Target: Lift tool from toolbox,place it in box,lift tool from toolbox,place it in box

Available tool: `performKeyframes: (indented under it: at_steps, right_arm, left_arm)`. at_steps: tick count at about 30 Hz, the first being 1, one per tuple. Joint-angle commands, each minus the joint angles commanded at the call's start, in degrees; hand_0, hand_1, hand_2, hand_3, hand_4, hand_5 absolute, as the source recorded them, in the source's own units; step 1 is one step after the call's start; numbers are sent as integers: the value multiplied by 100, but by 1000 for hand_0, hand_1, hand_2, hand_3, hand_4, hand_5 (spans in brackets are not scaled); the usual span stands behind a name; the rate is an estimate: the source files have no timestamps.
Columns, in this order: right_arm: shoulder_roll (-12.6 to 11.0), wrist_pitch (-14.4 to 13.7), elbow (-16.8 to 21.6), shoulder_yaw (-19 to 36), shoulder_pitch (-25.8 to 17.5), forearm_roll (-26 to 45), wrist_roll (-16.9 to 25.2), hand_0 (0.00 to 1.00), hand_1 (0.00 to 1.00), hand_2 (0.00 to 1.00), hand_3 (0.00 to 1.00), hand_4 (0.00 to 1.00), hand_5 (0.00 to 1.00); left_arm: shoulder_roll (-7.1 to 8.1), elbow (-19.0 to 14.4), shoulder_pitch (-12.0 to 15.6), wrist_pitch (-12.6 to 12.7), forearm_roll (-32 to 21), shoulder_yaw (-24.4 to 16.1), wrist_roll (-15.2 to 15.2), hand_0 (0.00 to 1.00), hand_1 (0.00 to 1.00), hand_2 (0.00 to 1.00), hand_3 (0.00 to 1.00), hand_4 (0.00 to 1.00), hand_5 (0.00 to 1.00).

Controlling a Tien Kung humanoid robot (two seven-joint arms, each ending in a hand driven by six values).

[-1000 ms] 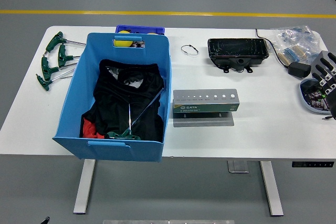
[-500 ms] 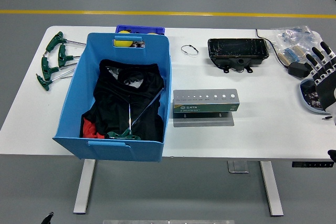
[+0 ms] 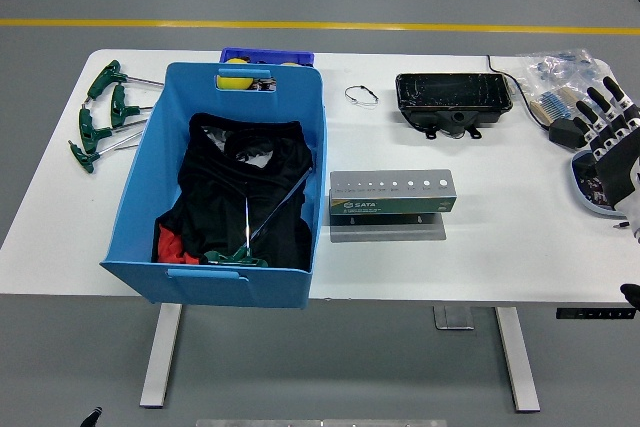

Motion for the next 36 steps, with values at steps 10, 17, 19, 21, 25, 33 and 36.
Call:
performKeyframes:
  at_steps: [10, 17, 19, 21, 25, 33, 36]
  right_arm:
    - [-12, 24, -30, 85, -24, -114, -51, 904, 860, 883, 948, 998, 998]
    - [-2, 56, -40, 83, -10, -108, -77, 894, 856, 878, 941, 998, 998]
    - [-3, 65, -39, 88, -8, -110, -83, 894, 856, 878, 941, 998, 998]
    - [3, 68, -39, 99, -14, -111, -86, 894, 856, 878, 941, 998, 998]
    - [9, 82, -37, 93, -13, -112, -95, 894, 856, 877, 939, 998, 998]
    - [17, 88, -46, 85, -19, -114, -114, 894, 857, 879, 938, 998, 998]
    - [2, 76, -49, 87, -11, -110, -122, 893, 858, 878, 935, 998, 998]
  left_arm:
    - [-5, 0, 7, -5, -113, 97, -38, 791, 818, 850, 730, 714, 590]
    - [-9, 0, 9, -3, -96, 91, -29, 791, 819, 852, 734, 714, 587]
    - [-14, 0, 14, -1, -70, 63, -24, 791, 819, 852, 734, 714, 587]
    - [-14, 0, 23, -2, -24, 32, -13, 791, 819, 852, 734, 714, 587]
    - [-15, 0, 24, -13, -16, 44, -11, 790, 819, 853, 736, 715, 587]
    - [-6, 0, 23, -19, -13, 64, -13, 791, 820, 853, 737, 718, 587]
    - [-5, 0, 30, -7, -129, 144, -45, 791, 820, 852, 740, 720, 586]
